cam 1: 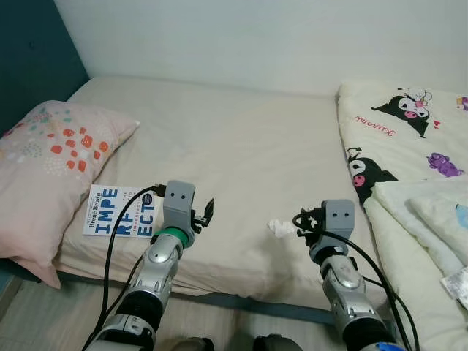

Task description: Clean up the room

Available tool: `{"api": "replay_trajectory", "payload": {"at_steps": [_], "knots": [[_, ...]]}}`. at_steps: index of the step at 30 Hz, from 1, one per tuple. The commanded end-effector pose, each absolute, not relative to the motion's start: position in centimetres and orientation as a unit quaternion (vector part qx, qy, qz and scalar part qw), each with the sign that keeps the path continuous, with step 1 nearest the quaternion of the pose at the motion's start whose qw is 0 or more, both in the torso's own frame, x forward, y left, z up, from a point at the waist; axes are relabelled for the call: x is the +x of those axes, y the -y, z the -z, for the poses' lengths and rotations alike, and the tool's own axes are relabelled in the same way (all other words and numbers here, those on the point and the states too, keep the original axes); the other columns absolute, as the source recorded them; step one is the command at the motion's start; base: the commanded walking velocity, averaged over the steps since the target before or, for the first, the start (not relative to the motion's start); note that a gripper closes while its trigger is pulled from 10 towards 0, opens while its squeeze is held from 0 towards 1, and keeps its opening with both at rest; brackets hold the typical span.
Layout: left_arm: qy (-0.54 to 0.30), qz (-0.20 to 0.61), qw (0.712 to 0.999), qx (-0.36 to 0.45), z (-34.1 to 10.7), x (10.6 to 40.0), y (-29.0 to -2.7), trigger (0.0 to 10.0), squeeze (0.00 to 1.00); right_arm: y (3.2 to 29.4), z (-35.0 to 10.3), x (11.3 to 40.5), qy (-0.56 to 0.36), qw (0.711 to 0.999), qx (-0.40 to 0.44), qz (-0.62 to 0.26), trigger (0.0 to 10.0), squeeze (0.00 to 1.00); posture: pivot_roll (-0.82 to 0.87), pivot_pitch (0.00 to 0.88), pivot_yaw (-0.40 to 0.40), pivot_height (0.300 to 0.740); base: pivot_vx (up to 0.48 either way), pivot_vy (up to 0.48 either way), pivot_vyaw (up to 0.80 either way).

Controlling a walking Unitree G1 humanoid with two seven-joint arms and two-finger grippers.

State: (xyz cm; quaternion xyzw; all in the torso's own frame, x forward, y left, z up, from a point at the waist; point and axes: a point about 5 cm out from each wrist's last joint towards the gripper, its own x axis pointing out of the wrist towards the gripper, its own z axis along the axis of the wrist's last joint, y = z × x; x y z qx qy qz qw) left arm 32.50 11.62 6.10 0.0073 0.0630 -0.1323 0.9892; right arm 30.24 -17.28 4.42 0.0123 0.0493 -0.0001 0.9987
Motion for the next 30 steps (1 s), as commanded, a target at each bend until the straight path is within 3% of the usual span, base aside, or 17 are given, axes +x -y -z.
{"api": "replay_trajectory", "payload": {"at_steps": [1, 12, 30], "knots": [[-0.073, 0.135, 0.988, 0.013, -5.7, 32.2, -11.5, 10.0, 0.00, 17.9, -3.9, 29.9, -0.063, 0.998, 0.019, 0.010, 10.0, 0.00, -0.03, 0.099, 0.038, 0.670, 0.000, 0.000, 0.00], [-0.074, 0.135, 0.988, 0.016, -5.6, 32.1, -11.7, 10.0, 0.00, 18.0, -3.8, 29.9, -0.067, 0.998, 0.016, 0.009, 10.0, 0.00, -0.02, 0.107, 0.032, 0.630, 0.000, 0.000, 0.00], [-0.056, 0.181, 0.982, 0.006, -6.3, 32.1, -10.6, 10.0, 0.00, 19.0, -3.5, 29.5, -0.073, 0.996, -0.009, 0.039, 10.0, 0.00, -0.02, 0.120, 0.033, 0.630, 0.000, 0.000, 0.00]]}}
